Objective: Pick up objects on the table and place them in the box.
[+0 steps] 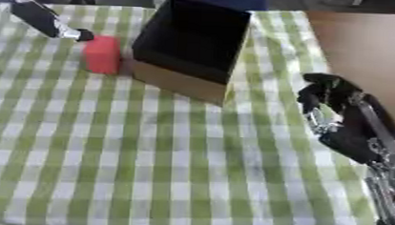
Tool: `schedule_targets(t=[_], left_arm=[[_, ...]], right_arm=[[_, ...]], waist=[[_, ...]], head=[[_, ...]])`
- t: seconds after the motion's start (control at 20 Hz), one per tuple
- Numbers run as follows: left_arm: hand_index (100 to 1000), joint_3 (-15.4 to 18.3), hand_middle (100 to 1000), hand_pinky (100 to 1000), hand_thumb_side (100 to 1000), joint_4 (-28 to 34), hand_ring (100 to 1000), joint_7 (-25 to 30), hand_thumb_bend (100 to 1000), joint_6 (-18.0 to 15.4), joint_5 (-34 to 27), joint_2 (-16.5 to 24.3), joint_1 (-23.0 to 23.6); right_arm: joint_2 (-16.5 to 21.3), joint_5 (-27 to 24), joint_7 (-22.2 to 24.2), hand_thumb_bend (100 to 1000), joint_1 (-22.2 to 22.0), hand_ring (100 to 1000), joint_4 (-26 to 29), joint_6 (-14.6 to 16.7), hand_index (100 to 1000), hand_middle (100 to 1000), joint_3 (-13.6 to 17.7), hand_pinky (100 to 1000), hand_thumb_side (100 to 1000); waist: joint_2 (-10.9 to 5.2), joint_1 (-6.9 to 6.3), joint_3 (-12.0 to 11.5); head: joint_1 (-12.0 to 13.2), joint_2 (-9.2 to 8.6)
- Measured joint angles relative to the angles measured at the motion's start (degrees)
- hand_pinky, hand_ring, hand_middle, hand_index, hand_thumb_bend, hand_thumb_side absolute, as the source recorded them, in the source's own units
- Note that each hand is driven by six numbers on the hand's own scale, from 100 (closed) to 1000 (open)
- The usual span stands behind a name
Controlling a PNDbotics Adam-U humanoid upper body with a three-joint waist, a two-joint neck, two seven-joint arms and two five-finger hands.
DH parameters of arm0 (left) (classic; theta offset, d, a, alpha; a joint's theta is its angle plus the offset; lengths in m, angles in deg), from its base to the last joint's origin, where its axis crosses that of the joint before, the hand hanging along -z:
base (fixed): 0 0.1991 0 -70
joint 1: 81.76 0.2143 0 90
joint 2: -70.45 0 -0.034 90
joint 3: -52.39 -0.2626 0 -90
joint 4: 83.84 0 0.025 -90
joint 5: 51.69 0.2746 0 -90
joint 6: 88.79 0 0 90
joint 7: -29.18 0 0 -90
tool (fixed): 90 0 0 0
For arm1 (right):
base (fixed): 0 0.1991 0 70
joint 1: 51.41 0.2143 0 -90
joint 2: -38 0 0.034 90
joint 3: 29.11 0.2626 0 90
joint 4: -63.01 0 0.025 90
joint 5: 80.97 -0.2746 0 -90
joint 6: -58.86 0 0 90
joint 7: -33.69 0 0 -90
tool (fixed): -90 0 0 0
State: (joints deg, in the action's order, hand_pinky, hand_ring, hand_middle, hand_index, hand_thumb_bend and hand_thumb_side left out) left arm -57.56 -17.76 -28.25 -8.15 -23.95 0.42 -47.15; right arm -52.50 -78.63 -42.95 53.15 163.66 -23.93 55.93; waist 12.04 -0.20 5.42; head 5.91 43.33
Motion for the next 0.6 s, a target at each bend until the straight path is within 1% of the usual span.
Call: schedule_targets(t=[0.25,0.6], left_arm=[[832,0.69,681,786,310,-2.11,703,4.26,562,-0.62,4.65,-2.21,-1.55],[835,1.86,687,789,311,-3.14,707,4.98,571,-0.04,11.15,-3.67,-1.66]], right_arm=[[0.0,0.0,0.01,100,-0.02,676,-0.01,0.0,826,621,0.0,794,427],[0.01,0.0,0.01,100,-0.03,676,-0.01,0.0,826,621,0.0,794,426]], waist=[[-0.07,0.13,-0.1],[-0.07,0.26,-0.06]], head=[[-0.01,0.02],[-0.01,0.35]])
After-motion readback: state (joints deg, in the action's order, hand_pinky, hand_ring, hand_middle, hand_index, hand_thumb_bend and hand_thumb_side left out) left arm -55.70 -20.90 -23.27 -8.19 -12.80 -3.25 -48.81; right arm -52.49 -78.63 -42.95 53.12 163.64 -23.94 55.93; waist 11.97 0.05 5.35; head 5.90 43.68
